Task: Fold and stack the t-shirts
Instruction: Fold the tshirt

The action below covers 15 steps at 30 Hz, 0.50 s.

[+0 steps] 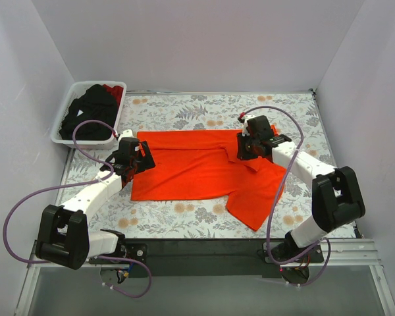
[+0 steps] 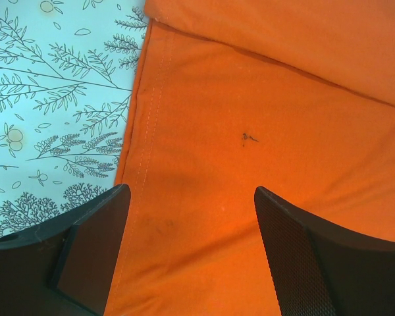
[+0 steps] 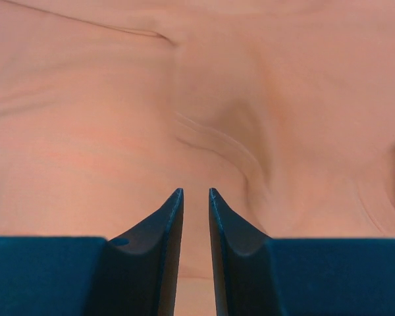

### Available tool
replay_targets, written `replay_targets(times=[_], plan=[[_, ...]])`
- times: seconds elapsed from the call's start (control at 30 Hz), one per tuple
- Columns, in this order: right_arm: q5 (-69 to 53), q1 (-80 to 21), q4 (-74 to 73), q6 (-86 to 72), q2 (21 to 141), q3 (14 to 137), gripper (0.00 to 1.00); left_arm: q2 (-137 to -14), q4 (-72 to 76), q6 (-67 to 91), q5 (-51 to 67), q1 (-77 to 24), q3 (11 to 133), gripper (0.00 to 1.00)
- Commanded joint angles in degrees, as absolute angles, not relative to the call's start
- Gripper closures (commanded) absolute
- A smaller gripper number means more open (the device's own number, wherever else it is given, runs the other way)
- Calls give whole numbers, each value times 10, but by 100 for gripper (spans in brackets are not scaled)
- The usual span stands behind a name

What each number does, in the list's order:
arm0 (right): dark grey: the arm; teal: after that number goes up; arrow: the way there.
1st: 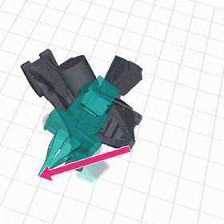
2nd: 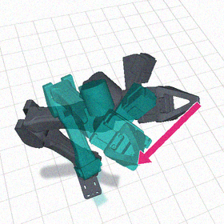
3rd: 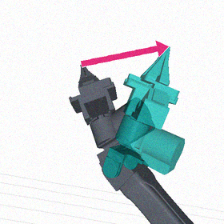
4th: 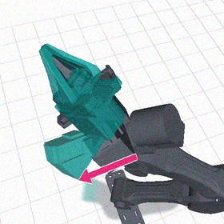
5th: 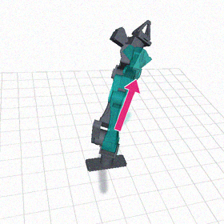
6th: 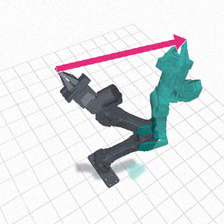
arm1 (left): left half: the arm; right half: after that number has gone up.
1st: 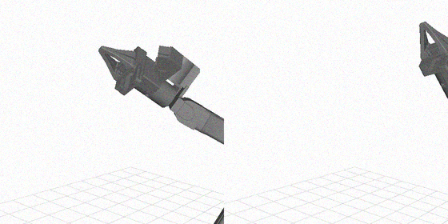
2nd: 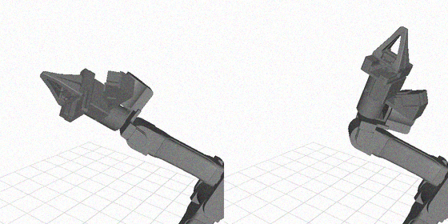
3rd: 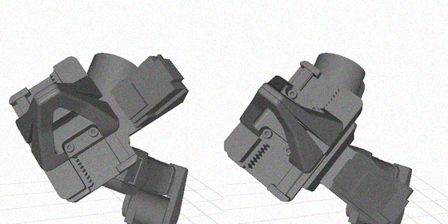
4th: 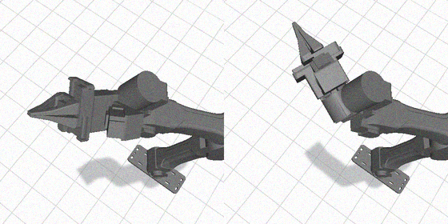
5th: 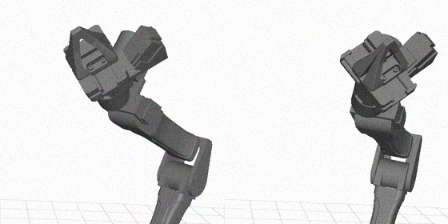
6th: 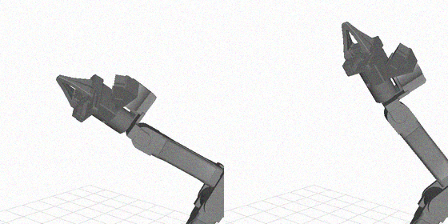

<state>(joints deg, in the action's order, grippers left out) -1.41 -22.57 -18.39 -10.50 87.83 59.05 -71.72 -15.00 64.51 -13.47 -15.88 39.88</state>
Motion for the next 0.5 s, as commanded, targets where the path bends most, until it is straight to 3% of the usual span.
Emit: replay_targets(times=[0.0,0.47], plan=[[18,-257,-153,-78,915,623,72,-713,-154,640,-140,-159,413,25],[40,-298,-145,-68,1052,714,73,-712,-153,640,-139,-160,414,25]])
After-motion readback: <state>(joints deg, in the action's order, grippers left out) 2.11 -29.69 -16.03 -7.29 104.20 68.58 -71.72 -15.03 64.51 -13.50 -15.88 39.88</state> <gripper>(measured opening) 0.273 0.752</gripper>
